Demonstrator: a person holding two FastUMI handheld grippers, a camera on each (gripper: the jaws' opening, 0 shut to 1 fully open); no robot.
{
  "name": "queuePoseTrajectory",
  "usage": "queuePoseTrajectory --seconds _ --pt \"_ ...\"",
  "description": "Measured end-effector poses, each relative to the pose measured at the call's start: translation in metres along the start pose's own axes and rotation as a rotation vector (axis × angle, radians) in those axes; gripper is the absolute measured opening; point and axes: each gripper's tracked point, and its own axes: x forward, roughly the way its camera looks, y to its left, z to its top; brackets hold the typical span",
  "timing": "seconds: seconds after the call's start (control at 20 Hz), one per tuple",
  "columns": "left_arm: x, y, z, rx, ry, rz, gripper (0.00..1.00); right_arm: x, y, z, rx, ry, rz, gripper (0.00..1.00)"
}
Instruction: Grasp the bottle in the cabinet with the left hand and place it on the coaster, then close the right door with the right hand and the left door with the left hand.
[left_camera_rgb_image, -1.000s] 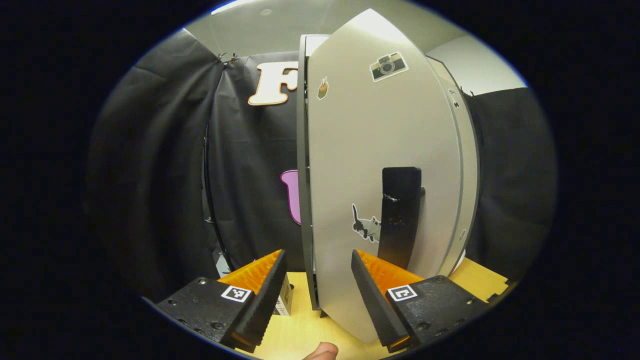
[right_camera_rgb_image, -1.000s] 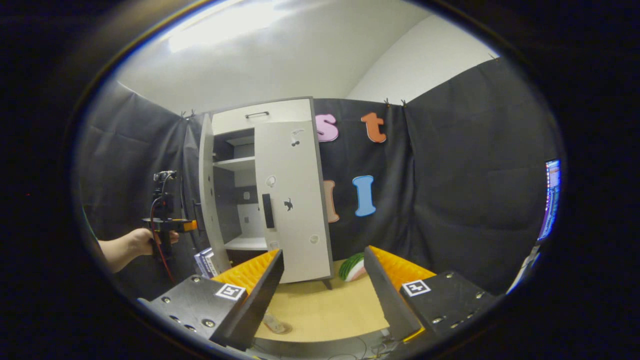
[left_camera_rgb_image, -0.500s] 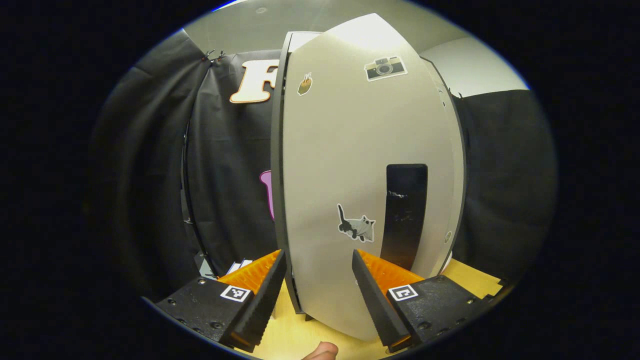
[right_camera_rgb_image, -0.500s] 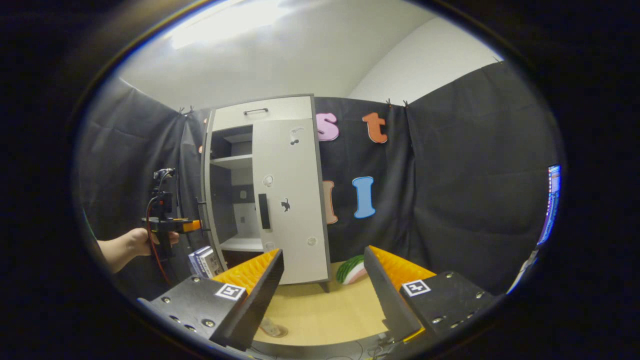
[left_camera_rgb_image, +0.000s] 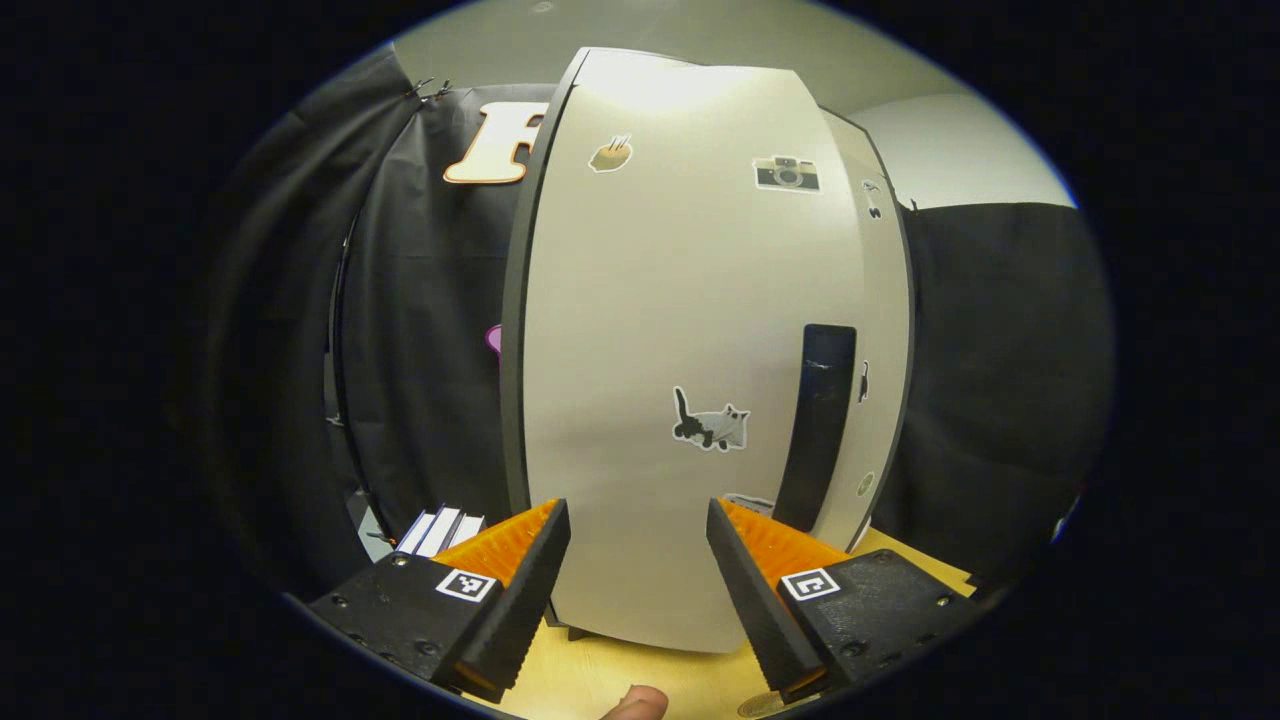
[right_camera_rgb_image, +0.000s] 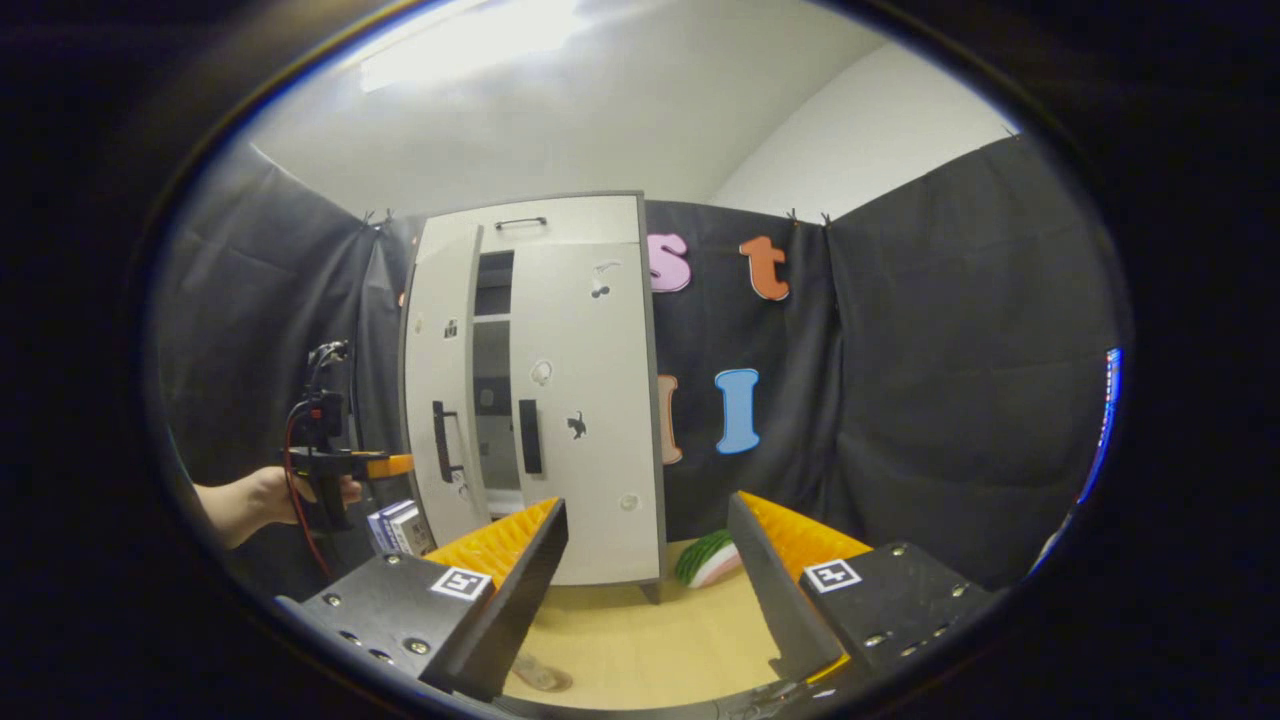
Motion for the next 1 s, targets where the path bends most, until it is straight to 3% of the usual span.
queuePoseTrajectory --seconds 0.05,0.15,0.2,0.35,0.4,0.55,0.6,0.65,0.75,0.85,0.9,0.95,1.0 --pt "-0.002 -0.003 0.002 0.009 -0.004 -0.008 0.89 0.006 0.004 -0.001 -0.008 -0.005 0.000 0.94" --pt "-0.008 -0.010 0.007 0.020 -0.018 -0.024 0.87 0.016 0.013 -0.004 -0.016 -0.008 0.005 0.98" --pt "-0.012 -0.012 0.008 0.022 -0.021 -0.025 0.88 0.020 0.019 -0.006 -0.016 -0.007 0.012 0.94" --pt "-0.024 -0.016 0.011 0.020 -0.013 -0.024 0.89 0.033 0.035 -0.007 -0.015 -0.009 0.044 0.94" --pt "-0.027 -0.017 0.008 0.013 -0.004 -0.023 0.89 0.039 0.038 -0.006 -0.012 -0.009 0.045 0.98" --pt "-0.036 -0.012 0.006 0.020 0.001 0.004 0.89 0.051 0.052 -0.005 -0.013 0.000 0.063 0.94" --pt "-0.037 -0.013 0.004 0.021 0.001 0.000 0.89 0.054 0.055 -0.003 -0.021 -0.009 0.066 0.98" --pt "-0.038 -0.014 0.001 0.025 0.003 -0.002 0.89 0.055 0.058 -0.003 -0.028 -0.017 0.071 0.94" --pt "-0.041 -0.017 -0.004 0.039 0.009 -0.014 0.89 0.057 0.062 -0.009 -0.028 -0.020 0.078 0.98" --pt "-0.044 -0.020 -0.008 0.052 0.014 -0.024 0.89 0.056 0.066 -0.020 -0.026 0.008 0.084 0.94" --pt "-0.045 -0.020 -0.008 0.048 0.009 -0.018 0.89 0.056 0.066 -0.023 -0.030 0.021 0.084 1.00" --pt "-0.045 -0.021 -0.008 0.038 0.004 -0.015 0.89 0.055 0.064 -0.022 -0.037 0.025 0.080 0.94" --pt "-0.044 -0.025 -0.007 0.029 -0.001 -0.023 0.89 0.055 0.062 -0.020 -0.043 0.019 0.078 0.94"
